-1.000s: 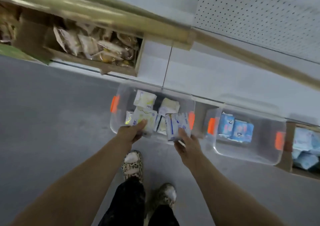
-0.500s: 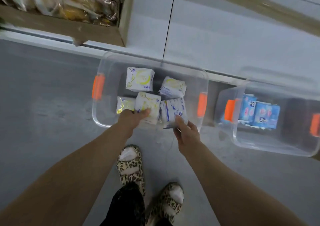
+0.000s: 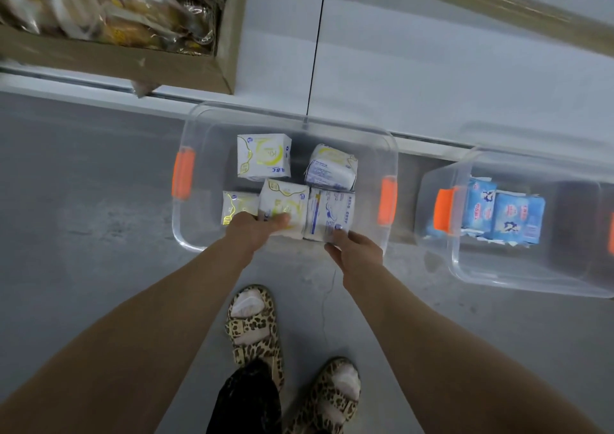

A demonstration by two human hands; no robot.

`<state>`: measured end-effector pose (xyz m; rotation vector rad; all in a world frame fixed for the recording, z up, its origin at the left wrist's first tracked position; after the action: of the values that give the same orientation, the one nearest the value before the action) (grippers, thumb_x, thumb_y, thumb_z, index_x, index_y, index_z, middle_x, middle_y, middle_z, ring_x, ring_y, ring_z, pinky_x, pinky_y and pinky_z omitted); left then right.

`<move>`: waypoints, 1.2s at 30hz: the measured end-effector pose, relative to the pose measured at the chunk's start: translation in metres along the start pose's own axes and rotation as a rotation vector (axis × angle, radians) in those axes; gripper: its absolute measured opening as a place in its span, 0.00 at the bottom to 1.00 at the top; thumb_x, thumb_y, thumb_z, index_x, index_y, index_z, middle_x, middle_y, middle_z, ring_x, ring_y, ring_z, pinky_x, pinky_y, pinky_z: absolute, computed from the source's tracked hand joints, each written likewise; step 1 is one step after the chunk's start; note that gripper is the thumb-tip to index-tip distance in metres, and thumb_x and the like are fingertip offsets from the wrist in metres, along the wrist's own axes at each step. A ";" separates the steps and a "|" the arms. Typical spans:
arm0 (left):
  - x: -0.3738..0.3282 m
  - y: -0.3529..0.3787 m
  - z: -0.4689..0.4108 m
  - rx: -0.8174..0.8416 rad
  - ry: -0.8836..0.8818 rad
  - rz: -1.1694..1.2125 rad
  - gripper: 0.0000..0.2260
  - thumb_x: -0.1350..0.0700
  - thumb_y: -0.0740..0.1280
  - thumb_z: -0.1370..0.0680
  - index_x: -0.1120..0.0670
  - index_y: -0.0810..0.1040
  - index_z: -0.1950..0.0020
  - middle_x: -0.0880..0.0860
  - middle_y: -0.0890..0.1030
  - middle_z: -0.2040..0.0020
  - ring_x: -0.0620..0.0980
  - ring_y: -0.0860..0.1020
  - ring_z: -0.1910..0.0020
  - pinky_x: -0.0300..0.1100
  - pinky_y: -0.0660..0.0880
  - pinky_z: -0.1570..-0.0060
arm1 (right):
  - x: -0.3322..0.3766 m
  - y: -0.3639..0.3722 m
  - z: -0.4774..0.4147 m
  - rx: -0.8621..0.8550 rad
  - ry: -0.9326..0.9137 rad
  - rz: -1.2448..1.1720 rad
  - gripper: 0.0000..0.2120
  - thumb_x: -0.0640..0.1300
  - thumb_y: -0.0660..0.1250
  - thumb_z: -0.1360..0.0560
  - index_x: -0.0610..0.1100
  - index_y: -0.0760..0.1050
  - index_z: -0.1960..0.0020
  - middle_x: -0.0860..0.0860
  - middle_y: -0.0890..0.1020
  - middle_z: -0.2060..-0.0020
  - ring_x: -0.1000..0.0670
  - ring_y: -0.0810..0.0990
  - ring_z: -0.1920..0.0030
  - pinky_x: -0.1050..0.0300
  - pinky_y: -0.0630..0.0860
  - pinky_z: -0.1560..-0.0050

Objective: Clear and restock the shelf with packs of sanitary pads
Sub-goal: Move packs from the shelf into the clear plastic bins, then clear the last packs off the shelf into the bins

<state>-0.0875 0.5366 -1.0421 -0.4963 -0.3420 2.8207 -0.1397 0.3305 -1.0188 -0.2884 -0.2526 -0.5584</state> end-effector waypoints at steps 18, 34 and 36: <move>-0.079 -0.049 0.144 -0.077 0.252 -0.068 0.34 0.46 0.76 0.26 0.57 0.69 0.26 0.55 0.73 0.29 0.53 0.74 0.34 0.37 0.67 0.44 | 0.091 -0.031 0.118 0.004 -0.242 0.334 0.28 0.53 0.76 0.30 0.44 0.76 0.33 0.47 0.82 0.48 0.47 0.83 0.56 0.50 0.82 0.46; -0.300 -0.178 0.615 -0.405 0.909 -0.289 0.36 0.48 0.78 0.29 0.53 0.68 0.25 0.58 0.73 0.29 0.60 0.75 0.35 0.48 0.74 0.39 | 0.308 -0.108 0.594 0.090 -1.240 0.956 0.33 0.52 0.74 0.25 0.48 0.67 0.25 0.44 0.72 0.31 0.46 0.76 0.41 0.58 0.69 0.52; -0.321 -0.193 0.669 -0.484 0.968 -0.337 0.35 0.46 0.78 0.30 0.51 0.69 0.26 0.58 0.75 0.31 0.61 0.75 0.36 0.50 0.74 0.39 | 0.333 -0.121 0.652 0.028 -1.378 1.011 0.35 0.54 0.75 0.27 0.49 0.66 0.24 0.44 0.71 0.28 0.44 0.75 0.35 0.55 0.72 0.44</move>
<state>0.0027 0.5020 -0.2812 -1.6085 -0.7786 1.8592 -0.0354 0.2898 -0.2853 -0.6840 -1.3432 0.7409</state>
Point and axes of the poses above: each hand's wrist, its own z-axis away from the middle knuckle, its own y-axis out of the palm, x = y × z, the point moved 4 cm from there along -z, towards the middle knuckle
